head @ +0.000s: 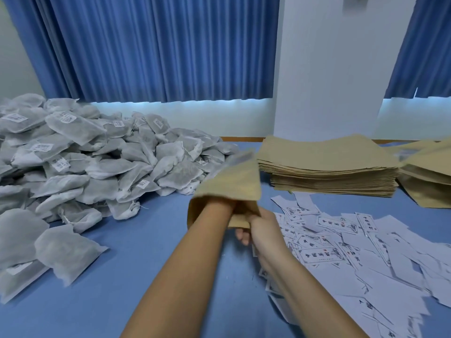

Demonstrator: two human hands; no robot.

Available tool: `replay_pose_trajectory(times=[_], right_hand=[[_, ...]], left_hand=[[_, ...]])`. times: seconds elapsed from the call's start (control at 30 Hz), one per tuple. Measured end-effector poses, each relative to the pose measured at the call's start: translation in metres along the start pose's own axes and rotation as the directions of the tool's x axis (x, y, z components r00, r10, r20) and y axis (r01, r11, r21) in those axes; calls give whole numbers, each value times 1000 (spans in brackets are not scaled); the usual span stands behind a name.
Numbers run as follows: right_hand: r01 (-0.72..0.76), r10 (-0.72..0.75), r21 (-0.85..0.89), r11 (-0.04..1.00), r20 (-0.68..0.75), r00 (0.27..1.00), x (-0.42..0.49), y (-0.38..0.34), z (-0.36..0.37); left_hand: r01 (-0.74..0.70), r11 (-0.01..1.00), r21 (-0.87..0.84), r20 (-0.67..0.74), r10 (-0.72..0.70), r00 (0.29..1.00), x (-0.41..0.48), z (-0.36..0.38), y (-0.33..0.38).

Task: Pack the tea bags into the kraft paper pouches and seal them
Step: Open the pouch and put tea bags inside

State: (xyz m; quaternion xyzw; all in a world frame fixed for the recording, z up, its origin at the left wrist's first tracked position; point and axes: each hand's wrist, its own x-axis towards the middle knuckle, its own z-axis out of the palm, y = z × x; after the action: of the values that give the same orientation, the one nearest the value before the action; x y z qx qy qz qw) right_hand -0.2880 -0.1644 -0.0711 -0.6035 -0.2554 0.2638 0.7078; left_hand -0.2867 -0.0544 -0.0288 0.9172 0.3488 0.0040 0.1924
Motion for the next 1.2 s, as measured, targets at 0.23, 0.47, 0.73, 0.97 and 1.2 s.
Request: replay_pose_trajectory(times=[0.23, 0.47, 0.73, 0.97, 1.2], right_hand=[[-114, 146, 263, 958, -104, 984, 15, -5, -12], [82, -42, 404, 911, -108, 993, 24, -15, -33], [219, -120, 546, 809, -210, 970, 27, -22, -49], [17, 1, 421, 907, -42, 999, 31, -10, -45], [-26, 260, 580, 815, -324, 909, 40, 3, -59]], left_hand=[[-148, 986, 73, -142, 157, 977, -43, 1, 18], [24, 108, -994, 49, 229, 972, -96, -8, 34], [554, -197, -809, 442, 416, 795, -91, -2, 14], [-129, -233, -964, -50, -319, 946, -41, 37, 31], [-232, 26, -972, -223, -392, 893, -18, 70, 29]])
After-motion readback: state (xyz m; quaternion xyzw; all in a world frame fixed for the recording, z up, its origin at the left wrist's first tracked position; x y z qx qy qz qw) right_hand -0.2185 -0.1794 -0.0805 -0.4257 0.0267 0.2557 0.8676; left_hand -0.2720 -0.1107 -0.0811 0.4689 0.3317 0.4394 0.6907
